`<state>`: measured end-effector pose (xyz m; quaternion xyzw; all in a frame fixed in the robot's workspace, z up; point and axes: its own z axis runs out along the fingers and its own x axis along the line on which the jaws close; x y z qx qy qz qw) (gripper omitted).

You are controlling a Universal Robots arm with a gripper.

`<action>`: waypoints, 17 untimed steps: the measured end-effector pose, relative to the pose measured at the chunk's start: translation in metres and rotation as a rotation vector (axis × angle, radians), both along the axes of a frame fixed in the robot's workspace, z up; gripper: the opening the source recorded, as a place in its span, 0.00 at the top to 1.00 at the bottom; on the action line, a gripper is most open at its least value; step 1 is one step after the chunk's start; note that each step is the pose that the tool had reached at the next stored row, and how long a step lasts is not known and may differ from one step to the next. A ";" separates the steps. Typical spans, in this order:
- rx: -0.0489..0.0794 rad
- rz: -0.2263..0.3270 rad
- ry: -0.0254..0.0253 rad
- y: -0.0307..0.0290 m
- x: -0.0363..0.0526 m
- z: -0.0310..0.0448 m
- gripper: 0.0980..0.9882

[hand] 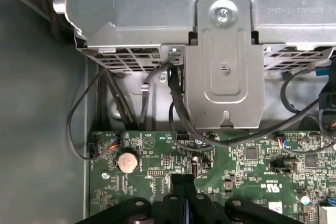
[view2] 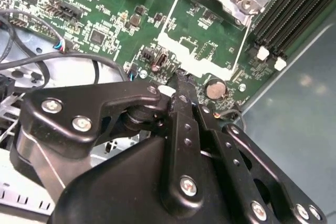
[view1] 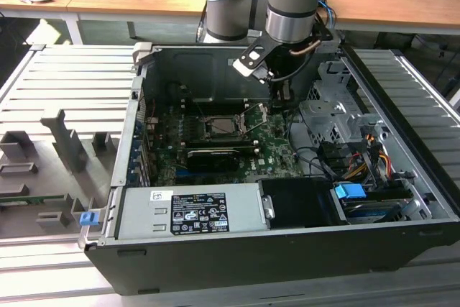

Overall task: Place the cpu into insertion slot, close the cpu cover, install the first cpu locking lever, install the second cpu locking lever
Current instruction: 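Close the cpu cover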

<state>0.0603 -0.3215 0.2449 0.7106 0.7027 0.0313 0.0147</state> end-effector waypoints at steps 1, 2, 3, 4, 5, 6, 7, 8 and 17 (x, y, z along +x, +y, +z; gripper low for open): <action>0.000 0.000 0.0002 -0.0001 -0.0005 -0.0001 0.99; 0.000 0.000 0.0003 -0.0001 -0.0009 -0.0001 0.99; 0.000 0.000 0.0002 0.0000 -0.0024 -0.0002 0.99; 0.000 0.000 0.0003 -0.0001 -0.0039 -0.0001 0.99; 0.000 0.000 0.0002 -0.0001 -0.0045 -0.0002 0.99; 0.000 0.000 0.0002 0.0000 -0.0055 -0.0002 0.99; 0.000 0.000 0.0002 0.0000 -0.0063 -0.0002 0.99; 0.000 0.000 0.0002 0.0000 -0.0074 -0.0002 0.99; 0.000 0.000 0.0002 0.0000 -0.0101 -0.0002 0.99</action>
